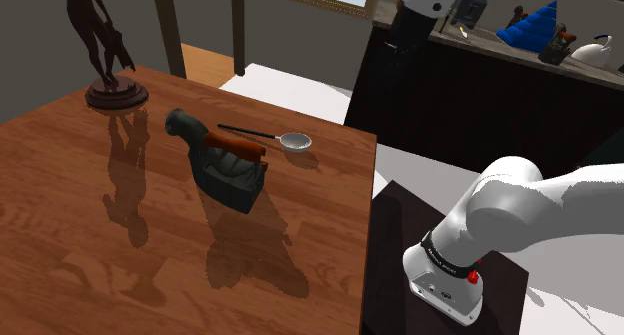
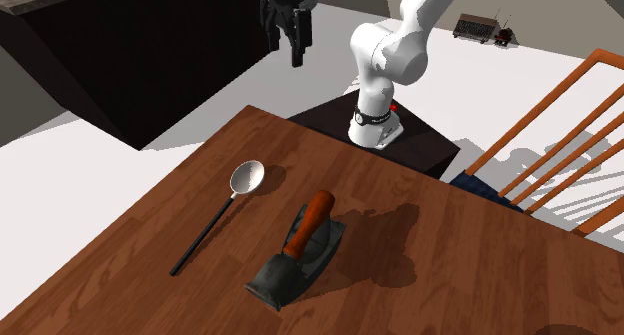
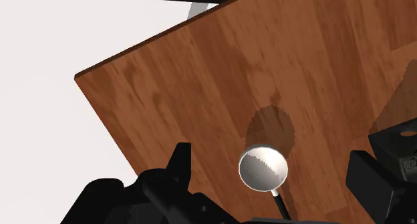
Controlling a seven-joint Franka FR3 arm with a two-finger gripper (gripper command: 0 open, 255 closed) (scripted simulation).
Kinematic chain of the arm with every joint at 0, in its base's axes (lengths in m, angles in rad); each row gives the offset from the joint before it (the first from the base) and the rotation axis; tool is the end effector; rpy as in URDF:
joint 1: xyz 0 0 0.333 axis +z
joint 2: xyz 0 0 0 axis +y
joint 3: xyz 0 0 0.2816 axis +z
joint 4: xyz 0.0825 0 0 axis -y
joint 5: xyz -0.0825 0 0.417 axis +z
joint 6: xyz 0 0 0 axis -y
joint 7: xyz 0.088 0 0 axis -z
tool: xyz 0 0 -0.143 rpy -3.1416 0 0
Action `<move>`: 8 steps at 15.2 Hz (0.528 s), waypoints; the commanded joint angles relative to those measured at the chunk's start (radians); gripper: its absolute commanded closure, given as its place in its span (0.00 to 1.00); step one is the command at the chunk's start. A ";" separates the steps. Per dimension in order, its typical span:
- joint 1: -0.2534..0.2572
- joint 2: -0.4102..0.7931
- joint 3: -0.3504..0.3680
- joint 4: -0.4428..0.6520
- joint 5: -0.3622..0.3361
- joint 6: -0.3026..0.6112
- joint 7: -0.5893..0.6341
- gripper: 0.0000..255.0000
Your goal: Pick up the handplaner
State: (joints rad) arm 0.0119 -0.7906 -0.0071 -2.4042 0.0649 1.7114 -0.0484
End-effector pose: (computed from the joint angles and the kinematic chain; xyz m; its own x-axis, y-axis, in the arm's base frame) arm 0.3795 0.0101 0.5209 0.9939 0.0456 0.1006 0.0523 -0.9965 -0.0650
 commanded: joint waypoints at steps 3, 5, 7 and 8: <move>0.022 0.063 0.027 0.027 0.017 0.024 0.009 0.00; 0.042 0.126 0.054 0.058 0.032 0.046 0.018 0.00; 0.061 0.190 0.080 0.093 0.044 0.065 0.026 0.00; 0.070 0.223 0.094 0.111 0.049 0.074 0.030 0.00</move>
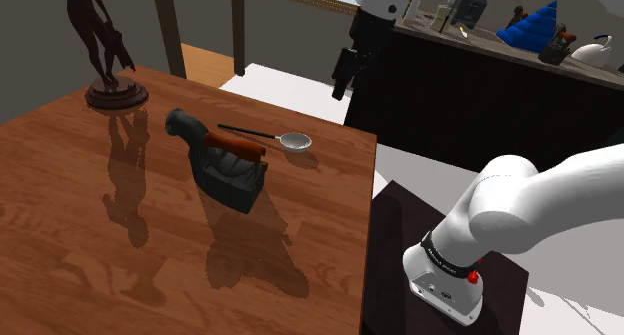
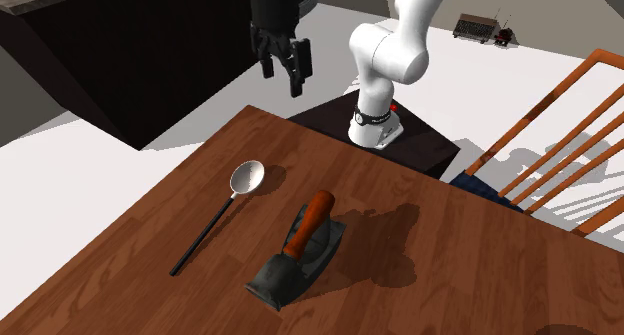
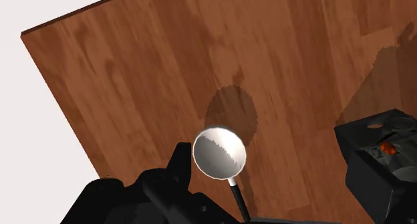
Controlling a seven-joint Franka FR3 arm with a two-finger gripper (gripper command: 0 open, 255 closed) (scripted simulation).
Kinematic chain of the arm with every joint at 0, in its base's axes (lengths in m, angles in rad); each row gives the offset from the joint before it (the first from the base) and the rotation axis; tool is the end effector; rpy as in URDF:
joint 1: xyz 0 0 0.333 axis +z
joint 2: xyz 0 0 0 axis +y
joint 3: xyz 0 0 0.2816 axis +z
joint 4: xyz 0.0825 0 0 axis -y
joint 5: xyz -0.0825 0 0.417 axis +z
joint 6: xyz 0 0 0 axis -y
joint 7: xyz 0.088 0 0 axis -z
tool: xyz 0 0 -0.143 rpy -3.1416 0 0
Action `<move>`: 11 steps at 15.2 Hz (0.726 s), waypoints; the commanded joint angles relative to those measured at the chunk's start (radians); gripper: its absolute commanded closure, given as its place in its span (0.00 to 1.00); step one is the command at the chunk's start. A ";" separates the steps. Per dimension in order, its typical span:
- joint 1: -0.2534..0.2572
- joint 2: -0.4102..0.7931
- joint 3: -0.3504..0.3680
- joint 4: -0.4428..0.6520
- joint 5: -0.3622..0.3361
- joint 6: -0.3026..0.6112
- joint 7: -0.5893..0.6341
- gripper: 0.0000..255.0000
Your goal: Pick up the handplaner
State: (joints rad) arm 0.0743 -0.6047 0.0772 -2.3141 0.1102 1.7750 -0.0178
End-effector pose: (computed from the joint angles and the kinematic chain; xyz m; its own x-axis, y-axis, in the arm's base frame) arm 0.4228 0.0795 0.4981 0.9887 0.1354 0.0650 0.1395 -0.9881 -0.0641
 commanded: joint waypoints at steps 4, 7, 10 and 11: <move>0.040 0.168 0.061 0.104 0.018 0.038 0.017 0.00; 0.063 0.267 0.099 0.174 0.021 0.052 0.032 0.00; 0.085 0.368 0.137 0.252 0.017 0.060 0.049 0.00; 0.092 0.402 0.149 0.279 0.014 0.061 0.055 0.00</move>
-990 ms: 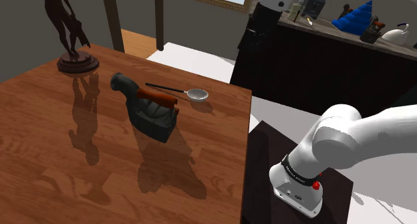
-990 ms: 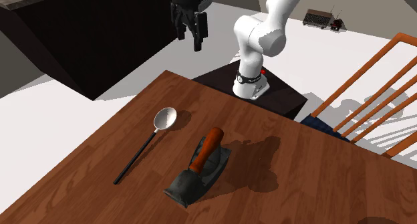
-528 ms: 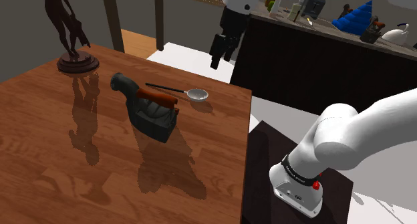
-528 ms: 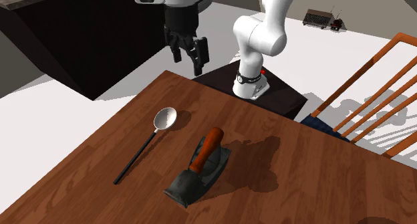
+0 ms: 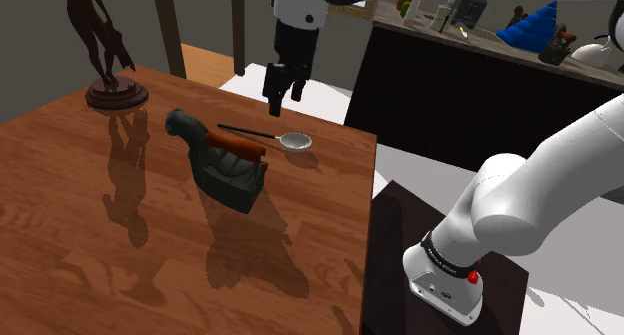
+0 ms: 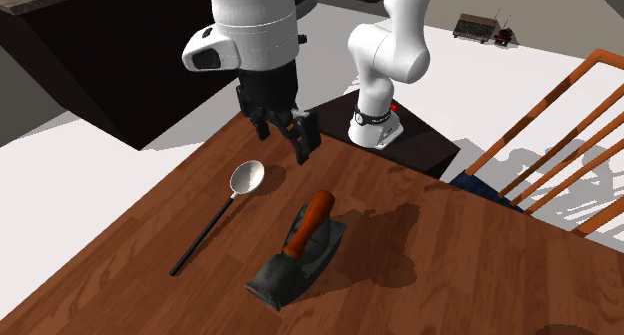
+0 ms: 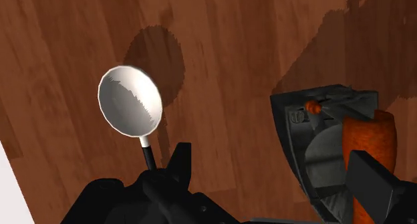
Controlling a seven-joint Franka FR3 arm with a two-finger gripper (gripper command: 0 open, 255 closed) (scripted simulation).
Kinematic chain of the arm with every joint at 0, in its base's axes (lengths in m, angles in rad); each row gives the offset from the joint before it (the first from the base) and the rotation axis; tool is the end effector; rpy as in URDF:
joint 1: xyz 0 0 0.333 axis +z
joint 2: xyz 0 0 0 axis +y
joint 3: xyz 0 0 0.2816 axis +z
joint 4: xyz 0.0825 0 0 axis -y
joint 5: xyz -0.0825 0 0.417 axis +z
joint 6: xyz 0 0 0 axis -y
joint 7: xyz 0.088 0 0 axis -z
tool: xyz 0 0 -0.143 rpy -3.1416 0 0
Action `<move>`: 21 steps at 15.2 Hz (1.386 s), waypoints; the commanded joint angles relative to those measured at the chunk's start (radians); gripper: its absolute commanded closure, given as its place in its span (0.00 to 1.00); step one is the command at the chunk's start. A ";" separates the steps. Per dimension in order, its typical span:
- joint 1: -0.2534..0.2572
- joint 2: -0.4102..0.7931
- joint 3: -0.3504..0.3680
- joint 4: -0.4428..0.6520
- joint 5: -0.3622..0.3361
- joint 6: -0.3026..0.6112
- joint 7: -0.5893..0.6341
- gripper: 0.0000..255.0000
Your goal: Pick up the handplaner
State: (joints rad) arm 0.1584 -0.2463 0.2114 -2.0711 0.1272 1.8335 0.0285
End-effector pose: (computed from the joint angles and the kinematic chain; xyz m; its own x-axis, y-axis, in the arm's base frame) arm 0.4840 0.2066 0.4563 0.9546 0.2978 0.0010 0.2971 -0.9522 -0.0718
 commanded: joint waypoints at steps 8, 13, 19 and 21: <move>0.079 0.326 0.101 0.290 -0.057 -0.017 0.065 0.00; 0.098 0.387 0.113 0.312 -0.073 0.011 0.074 0.00; 0.099 0.398 0.113 0.264 -0.076 0.070 0.072 0.00; 0.099 0.399 0.113 0.267 -0.076 0.068 0.073 1.00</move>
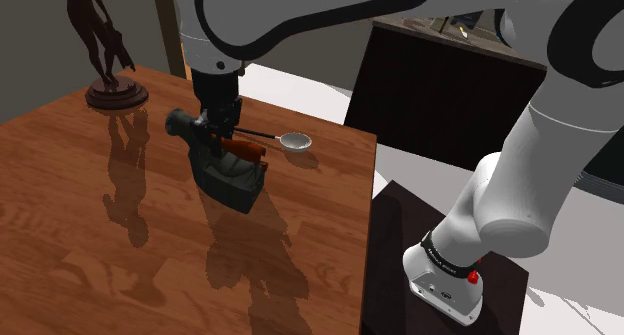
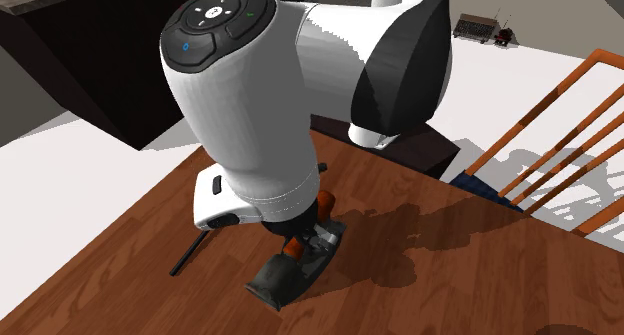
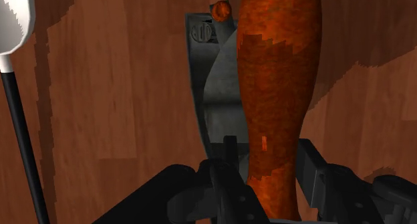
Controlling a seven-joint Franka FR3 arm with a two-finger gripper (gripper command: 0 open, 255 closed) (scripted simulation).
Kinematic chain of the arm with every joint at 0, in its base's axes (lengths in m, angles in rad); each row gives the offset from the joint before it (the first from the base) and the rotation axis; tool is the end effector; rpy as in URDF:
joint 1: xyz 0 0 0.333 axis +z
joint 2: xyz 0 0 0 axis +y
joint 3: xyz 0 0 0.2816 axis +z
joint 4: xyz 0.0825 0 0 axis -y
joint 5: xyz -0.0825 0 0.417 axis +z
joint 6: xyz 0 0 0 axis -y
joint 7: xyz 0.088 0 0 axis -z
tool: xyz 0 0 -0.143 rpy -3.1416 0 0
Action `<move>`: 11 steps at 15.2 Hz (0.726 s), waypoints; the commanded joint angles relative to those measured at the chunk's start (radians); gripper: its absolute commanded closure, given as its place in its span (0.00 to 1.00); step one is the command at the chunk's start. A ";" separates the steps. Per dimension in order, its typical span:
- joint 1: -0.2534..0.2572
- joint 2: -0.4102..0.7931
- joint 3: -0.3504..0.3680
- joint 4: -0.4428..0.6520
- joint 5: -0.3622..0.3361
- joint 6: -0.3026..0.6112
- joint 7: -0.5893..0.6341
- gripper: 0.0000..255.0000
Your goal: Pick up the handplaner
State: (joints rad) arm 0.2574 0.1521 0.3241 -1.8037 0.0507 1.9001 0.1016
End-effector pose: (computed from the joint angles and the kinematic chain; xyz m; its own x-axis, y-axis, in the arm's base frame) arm 0.5186 0.3423 0.3762 0.8933 0.4456 -0.0584 0.4398 -0.8936 -0.0898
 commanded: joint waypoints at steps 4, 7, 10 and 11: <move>0.000 0.001 0.000 0.000 0.000 0.001 0.000 1.00; 0.000 0.001 0.000 0.000 0.000 0.001 0.000 1.00; -0.001 -0.006 0.000 0.016 0.002 -0.022 0.000 1.00; -0.001 -0.009 0.000 0.027 0.002 -0.035 0.000 1.00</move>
State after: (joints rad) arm 0.2572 0.1471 0.3244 -1.7869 0.0522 1.8772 0.1025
